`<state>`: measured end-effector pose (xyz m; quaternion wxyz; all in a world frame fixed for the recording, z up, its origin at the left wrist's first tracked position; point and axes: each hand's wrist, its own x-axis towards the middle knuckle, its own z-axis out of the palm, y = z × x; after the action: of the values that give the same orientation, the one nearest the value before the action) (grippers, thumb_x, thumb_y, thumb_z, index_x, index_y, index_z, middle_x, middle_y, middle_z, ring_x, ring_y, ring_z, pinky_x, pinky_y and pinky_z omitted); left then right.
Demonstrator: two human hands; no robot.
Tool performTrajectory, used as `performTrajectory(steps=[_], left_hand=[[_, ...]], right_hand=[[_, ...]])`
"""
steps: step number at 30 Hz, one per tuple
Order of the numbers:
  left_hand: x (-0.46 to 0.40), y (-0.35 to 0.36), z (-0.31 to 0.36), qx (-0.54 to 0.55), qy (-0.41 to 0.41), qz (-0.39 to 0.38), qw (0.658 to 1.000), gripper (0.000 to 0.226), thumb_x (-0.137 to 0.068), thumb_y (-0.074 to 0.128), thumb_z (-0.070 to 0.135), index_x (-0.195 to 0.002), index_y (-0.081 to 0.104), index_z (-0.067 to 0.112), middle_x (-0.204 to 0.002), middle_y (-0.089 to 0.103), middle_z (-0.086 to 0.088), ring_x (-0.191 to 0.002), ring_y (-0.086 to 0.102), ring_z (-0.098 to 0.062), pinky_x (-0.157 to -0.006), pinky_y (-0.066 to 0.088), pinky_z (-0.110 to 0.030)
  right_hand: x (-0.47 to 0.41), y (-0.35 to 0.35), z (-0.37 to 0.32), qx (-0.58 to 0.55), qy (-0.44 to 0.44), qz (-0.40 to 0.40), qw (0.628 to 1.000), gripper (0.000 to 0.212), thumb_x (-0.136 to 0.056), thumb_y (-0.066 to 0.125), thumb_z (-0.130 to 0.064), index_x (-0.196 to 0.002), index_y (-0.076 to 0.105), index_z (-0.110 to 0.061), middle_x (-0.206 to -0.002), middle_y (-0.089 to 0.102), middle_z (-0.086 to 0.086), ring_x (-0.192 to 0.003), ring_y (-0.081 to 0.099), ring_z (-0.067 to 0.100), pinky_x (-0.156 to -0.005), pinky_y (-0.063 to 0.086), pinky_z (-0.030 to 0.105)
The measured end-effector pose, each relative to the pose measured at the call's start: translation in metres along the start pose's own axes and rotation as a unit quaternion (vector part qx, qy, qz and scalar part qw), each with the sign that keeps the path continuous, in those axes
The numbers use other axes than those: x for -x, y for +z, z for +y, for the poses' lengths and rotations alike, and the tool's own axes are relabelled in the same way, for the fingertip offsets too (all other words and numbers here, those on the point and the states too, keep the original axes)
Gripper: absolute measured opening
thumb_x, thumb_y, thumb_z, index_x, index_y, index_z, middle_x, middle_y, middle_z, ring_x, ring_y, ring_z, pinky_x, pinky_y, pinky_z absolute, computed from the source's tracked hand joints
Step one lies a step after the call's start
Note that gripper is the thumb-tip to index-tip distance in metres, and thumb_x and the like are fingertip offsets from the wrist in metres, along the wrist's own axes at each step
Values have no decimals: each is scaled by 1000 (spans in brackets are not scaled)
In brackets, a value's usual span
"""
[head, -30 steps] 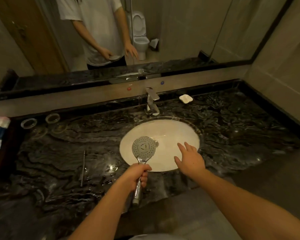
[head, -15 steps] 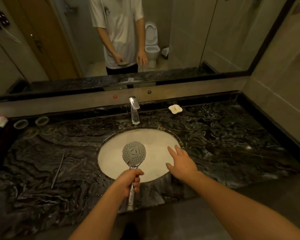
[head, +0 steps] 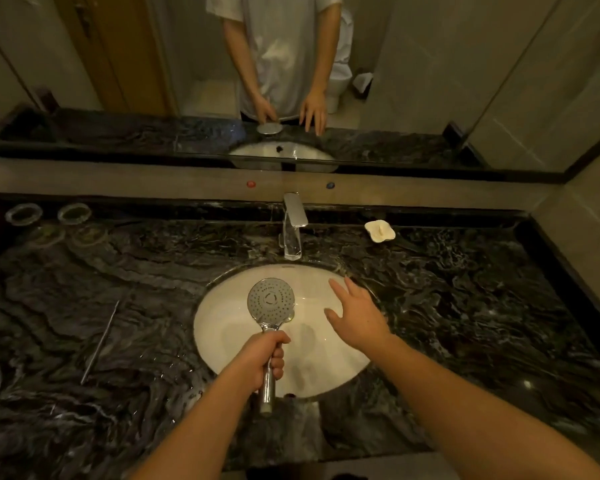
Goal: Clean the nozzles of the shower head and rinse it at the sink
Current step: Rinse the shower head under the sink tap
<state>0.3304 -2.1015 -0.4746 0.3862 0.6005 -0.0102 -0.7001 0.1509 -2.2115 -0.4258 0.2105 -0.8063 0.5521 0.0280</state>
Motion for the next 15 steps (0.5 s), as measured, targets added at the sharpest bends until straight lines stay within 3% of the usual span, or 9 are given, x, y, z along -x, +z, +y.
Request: performTrajectory(steps=[4,9,12,15], left_hand=[[-7,-7,-8,24,-7,13,1000,18,-91,56,3,-88,41,13,-51,34,1,-37,28,-11,-35,26,-20],[-19,-9,-1,37,-1,42,998,16,-92,56,2,-89,44,12,-51,37,1,-38,31,-11,-38,28,-20],[-29,-1,10,48,4,59,997,13,-92,55,2,-90,45,11,-52,38,0,-39,32,-12,-39,29,-21],[-41,12,20,43,4,64,997,15,-91,56,3,-84,46,11,-53,40,-1,-40,34,-13,-41,30,-21]], right_hand=[[-26,-3,-13,-53,-30,33,998,61,-98,52,-46,-154,31,-34,-165,19,-1,-150,17,22,-118,25,39],[-78,-21,-30,-62,-82,68,992,60,-97,56,-40,-152,35,-29,-163,23,0,-149,20,21,-117,30,42],[-119,-37,-44,-36,-151,101,983,58,-95,60,-39,-148,41,-25,-161,27,4,-147,22,23,-114,35,42],[-162,-48,-57,42,-235,112,965,64,-95,57,-48,-151,37,-25,-162,27,3,-149,21,24,-116,29,42]])
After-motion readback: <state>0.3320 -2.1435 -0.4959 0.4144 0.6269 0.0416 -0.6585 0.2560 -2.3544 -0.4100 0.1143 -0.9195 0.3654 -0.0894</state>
